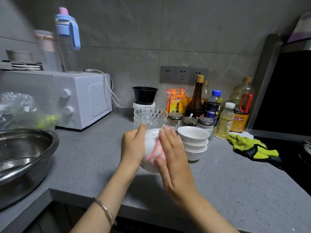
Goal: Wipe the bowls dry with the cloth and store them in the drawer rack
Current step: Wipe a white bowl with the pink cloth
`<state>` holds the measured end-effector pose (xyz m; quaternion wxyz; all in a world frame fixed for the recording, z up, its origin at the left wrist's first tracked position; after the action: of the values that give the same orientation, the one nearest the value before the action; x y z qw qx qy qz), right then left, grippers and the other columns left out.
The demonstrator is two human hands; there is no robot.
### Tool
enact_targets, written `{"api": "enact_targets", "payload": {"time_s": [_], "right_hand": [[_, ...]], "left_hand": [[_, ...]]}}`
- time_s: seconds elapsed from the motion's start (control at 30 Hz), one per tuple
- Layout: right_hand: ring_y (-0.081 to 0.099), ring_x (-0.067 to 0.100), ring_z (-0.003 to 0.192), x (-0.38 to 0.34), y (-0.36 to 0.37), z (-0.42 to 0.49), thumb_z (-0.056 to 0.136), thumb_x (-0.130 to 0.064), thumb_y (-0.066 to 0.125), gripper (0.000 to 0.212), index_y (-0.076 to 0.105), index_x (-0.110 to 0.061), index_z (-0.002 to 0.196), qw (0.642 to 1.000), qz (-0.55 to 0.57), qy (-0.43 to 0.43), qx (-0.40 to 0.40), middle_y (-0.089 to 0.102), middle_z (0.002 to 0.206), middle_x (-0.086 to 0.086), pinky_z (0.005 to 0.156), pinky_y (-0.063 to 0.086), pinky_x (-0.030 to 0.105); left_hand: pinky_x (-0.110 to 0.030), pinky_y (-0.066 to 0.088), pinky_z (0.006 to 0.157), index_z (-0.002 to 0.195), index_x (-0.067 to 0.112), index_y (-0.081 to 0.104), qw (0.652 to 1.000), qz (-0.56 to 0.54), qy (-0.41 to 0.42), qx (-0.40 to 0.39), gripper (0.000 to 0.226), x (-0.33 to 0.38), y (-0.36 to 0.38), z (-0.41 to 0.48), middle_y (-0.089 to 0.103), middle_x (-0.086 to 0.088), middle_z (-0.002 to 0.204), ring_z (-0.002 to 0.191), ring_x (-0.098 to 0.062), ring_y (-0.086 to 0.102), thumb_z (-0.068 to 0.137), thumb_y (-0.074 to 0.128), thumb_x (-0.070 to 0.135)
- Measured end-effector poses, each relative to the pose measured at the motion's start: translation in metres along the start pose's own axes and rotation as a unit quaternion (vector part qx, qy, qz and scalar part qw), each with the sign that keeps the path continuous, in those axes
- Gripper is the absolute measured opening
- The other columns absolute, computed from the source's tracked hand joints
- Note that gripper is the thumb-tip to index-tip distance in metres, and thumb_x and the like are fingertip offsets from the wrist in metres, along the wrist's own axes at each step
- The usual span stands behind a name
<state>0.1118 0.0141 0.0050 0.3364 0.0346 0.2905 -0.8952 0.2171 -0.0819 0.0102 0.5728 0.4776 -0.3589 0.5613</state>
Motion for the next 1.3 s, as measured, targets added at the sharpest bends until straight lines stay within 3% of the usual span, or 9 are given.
{"api": "enact_targets", "payload": {"time_s": [0.23,0.33,0.43,0.6,0.7,0.87,1.0,1.1,1.3], "right_hand": [[0.054,0.004,0.111,0.019,-0.014,0.029,0.097,-0.04,0.035,0.037,0.061,-0.025,0.118,0.991,0.098,0.088,0.029,0.062,0.117,-0.009,0.093,0.042,0.027],[0.057,0.002,0.07,0.038,-0.013,0.029,0.096,-0.045,0.038,0.042,0.065,-0.013,0.091,0.934,0.264,0.238,0.027,0.065,0.08,-0.002,0.061,0.042,0.02],[0.055,-0.004,0.054,0.05,-0.012,0.017,0.09,-0.054,0.036,0.051,0.07,-0.018,0.103,0.87,0.337,0.359,0.022,0.068,0.072,0.004,0.044,0.036,0.01],[0.051,-0.014,0.045,0.049,-0.02,0.024,0.099,-0.028,0.038,0.036,0.068,-0.009,0.089,0.886,0.301,0.352,0.008,0.055,0.059,-0.011,0.045,0.036,0.004],[0.052,0.003,0.048,0.043,-0.021,0.03,0.089,-0.045,0.045,0.05,0.059,-0.006,0.06,0.916,0.263,0.302,0.0,0.052,0.047,-0.005,0.049,0.036,0.017],[0.052,0.007,0.055,0.043,-0.015,0.027,0.093,-0.053,0.043,0.057,0.054,-0.009,0.058,0.939,0.241,0.246,0.018,0.056,0.054,0.002,0.05,0.035,0.023],[0.062,0.005,0.087,0.035,-0.018,0.02,0.093,-0.051,0.031,0.049,0.068,-0.018,0.093,0.95,0.239,0.189,0.061,0.069,0.093,-0.001,0.073,0.047,0.032],[0.033,0.002,0.137,0.021,-0.016,0.01,0.098,-0.046,0.024,0.044,0.037,-0.036,0.139,0.966,0.215,0.136,0.047,0.039,0.147,-0.015,0.112,0.028,0.025],[0.017,0.014,0.145,-0.007,-0.008,0.006,0.102,-0.037,0.023,0.05,0.029,-0.016,0.147,0.998,-0.055,-0.04,0.014,0.025,0.155,-0.003,0.118,0.014,0.036]], "left_hand": [[-0.022,0.035,0.049,0.05,0.015,0.051,0.997,-0.014,-0.007,-0.071,0.046,0.0,0.016,-0.014,0.05,0.008,0.042,0.042,-0.006,0.046,0.096,0.051,0.018],[-0.017,0.034,0.041,0.056,0.01,0.052,0.997,-0.051,-0.041,-0.048,0.04,0.003,0.012,-0.017,0.051,0.005,0.039,0.035,-0.007,0.048,0.095,0.052,0.018],[-0.017,0.038,0.042,0.065,0.006,0.055,0.99,-0.1,-0.085,-0.053,0.034,-0.001,0.01,-0.02,0.057,-0.003,0.049,0.041,-0.014,0.055,0.094,0.051,0.023],[-0.022,0.039,0.051,0.072,0.005,0.059,0.994,-0.001,-0.045,-0.101,0.038,-0.004,0.011,-0.012,0.059,-0.006,0.061,0.053,-0.014,0.054,0.098,0.046,0.031],[-0.027,0.035,0.054,0.055,0.014,0.053,0.983,0.086,0.052,-0.151,0.05,0.013,0.017,-0.012,0.053,0.001,0.05,0.048,-0.012,0.048,0.096,0.047,0.041],[-0.024,0.035,0.046,0.042,0.017,0.051,0.954,0.212,0.165,-0.132,0.061,0.029,0.024,-0.025,0.054,0.004,0.042,0.043,-0.007,0.052,0.096,0.044,0.043],[-0.024,0.036,0.046,0.049,0.016,0.05,0.997,0.022,0.03,-0.063,0.052,0.014,0.011,-0.015,0.052,0.001,0.043,0.041,-0.016,0.053,0.097,0.047,0.034],[-0.025,0.04,0.052,0.062,0.01,0.056,0.997,-0.057,-0.05,-0.001,0.041,0.004,0.002,-0.011,0.057,-0.007,0.054,0.046,-0.019,0.055,0.096,0.048,0.031],[-0.026,0.034,0.054,0.055,0.015,0.047,0.999,-0.005,-0.045,-0.02,0.045,0.004,0.008,-0.011,0.047,0.002,0.05,0.05,-0.012,0.043,0.098,0.047,0.03]]}}
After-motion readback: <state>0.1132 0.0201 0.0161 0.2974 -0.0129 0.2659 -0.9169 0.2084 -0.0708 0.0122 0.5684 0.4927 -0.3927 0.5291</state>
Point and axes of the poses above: each hand's wrist, its own z-axis towards the middle knuckle, its own y-axis out of the palm, x = y × z, the point moved 7 cm from there along z, towards the middle knuckle
